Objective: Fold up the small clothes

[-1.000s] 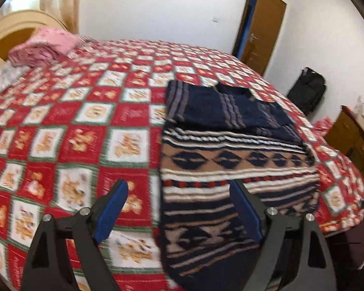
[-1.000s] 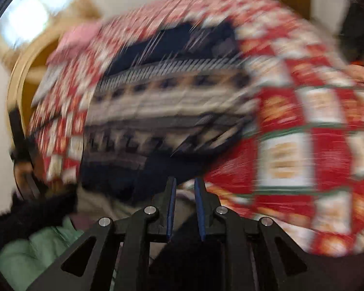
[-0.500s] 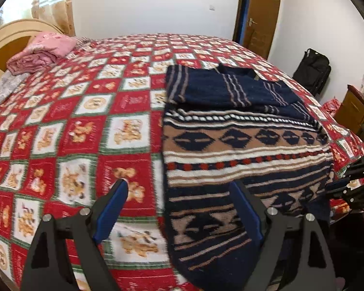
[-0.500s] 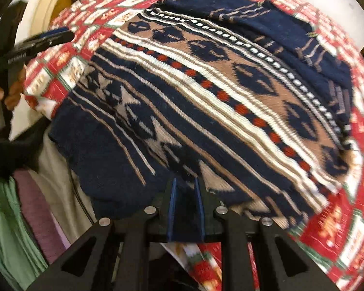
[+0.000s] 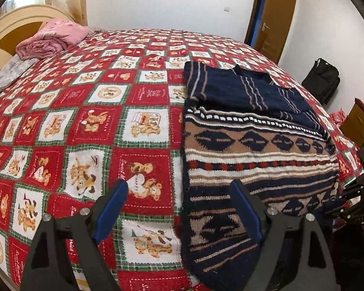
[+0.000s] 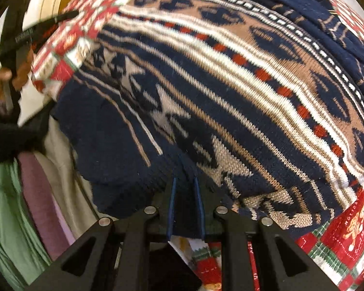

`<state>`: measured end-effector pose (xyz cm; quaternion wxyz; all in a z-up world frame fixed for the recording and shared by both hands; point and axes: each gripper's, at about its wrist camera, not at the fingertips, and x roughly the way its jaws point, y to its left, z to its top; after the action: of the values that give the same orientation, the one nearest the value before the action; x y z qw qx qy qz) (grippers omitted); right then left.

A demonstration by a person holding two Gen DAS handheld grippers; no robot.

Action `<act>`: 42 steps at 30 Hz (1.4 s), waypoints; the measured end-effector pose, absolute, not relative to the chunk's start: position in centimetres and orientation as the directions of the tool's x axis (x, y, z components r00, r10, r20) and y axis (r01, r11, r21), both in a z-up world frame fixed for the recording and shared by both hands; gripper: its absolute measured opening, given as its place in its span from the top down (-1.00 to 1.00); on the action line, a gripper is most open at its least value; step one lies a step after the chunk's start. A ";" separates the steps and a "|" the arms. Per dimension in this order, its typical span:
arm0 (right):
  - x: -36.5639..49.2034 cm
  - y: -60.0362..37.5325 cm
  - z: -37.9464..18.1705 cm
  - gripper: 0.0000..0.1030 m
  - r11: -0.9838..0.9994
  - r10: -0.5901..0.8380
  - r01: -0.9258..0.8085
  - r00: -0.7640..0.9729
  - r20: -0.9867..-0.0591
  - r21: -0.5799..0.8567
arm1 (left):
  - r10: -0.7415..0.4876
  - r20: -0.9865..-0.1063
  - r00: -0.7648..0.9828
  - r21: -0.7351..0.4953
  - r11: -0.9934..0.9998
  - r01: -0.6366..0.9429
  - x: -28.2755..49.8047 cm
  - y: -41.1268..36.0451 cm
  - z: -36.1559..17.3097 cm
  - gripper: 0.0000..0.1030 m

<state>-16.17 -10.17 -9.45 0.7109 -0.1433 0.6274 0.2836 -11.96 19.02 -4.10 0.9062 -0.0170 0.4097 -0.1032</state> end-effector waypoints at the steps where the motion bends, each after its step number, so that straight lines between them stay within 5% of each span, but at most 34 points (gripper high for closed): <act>1: -16.1 -10.1 -9.5 0.68 0.795 0.221 -0.588 0.050 -0.974 0.150 | -0.199 -0.738 0.645 -0.111 0.978 0.174 -12.0 18.9 -4.0 -0.71; 21: -16.1 -9.4 -11.1 0.63 0.763 0.196 -0.638 0.082 -0.977 0.099 | -0.322 -0.867 0.380 -0.206 0.926 0.315 -13.4 18.6 -7.4 -0.71; 29: -21.3 -11.4 -8.8 0.86 0.821 0.212 -0.570 0.241 -0.947 0.038 | -0.365 -0.899 0.241 -0.285 0.907 0.309 -14.7 17.6 -9.8 -0.71; 42: -21.7 -22.3 -4.2 0.86 0.910 0.397 -0.140 0.561 -0.726 0.389 | -0.491 -0.867 0.079 -0.446 0.838 0.313 -16.8 14.6 -11.7 -0.63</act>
<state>-21.72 -22.32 -4.24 0.8716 0.1450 0.4422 0.1541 -16.83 14.55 -11.66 0.7310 -0.0718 0.6203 -0.2751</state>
